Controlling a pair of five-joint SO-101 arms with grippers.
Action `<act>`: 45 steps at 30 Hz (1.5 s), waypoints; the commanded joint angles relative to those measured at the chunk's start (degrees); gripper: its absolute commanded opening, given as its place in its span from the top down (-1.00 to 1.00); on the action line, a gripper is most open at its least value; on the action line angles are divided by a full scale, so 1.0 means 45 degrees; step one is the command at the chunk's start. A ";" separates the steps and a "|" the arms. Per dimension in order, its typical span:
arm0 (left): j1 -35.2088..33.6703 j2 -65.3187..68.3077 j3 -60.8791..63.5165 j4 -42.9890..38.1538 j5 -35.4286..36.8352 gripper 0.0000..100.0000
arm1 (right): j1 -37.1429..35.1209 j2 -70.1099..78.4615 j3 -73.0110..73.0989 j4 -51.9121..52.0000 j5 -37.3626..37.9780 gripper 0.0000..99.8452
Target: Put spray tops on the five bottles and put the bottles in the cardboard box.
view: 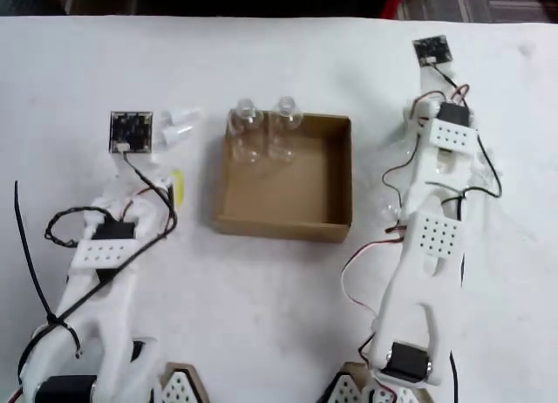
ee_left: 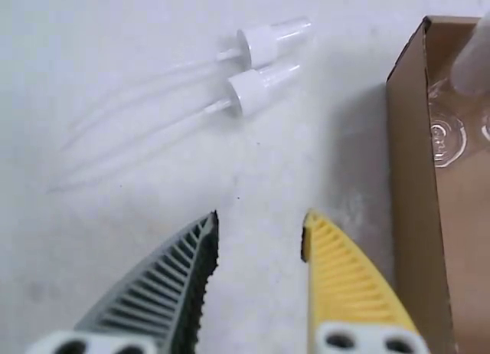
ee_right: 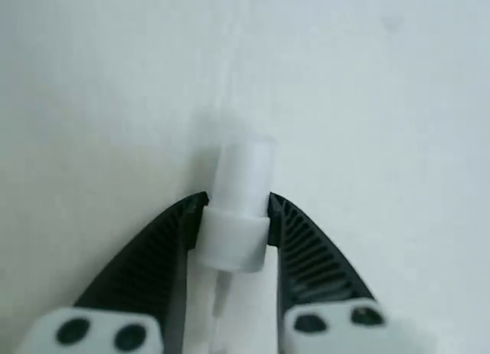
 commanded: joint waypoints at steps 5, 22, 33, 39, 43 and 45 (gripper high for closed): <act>0.0049 -0.0029 -0.0059 -0.0313 0.0117 0.66 | 0.1612 -0.0127 -0.1719 0.3624 -0.0039 0.97; 0.0049 -0.0029 -0.0039 -0.0313 0.0117 0.66 | 0.2823 -0.1026 -0.3399 0.7355 -0.0059 0.67; 0.0049 -0.0029 -0.0059 -0.0313 0.0117 0.66 | 0.3350 -0.3663 -0.3380 0.7375 -0.0039 0.51; 0.0049 -0.0029 -0.0059 -0.0313 0.0117 0.66 | 0.5910 -0.4425 -0.2774 0.6632 -0.0039 0.51; 0.0049 -0.0029 -0.0059 -0.0313 0.0117 0.66 | 0.7492 -0.4132 -0.1250 0.5734 0.0020 0.51; 0.0049 -0.0029 -0.0059 -0.0313 0.0117 0.66 | 0.7746 -0.3995 -0.0821 0.5910 0.0684 0.51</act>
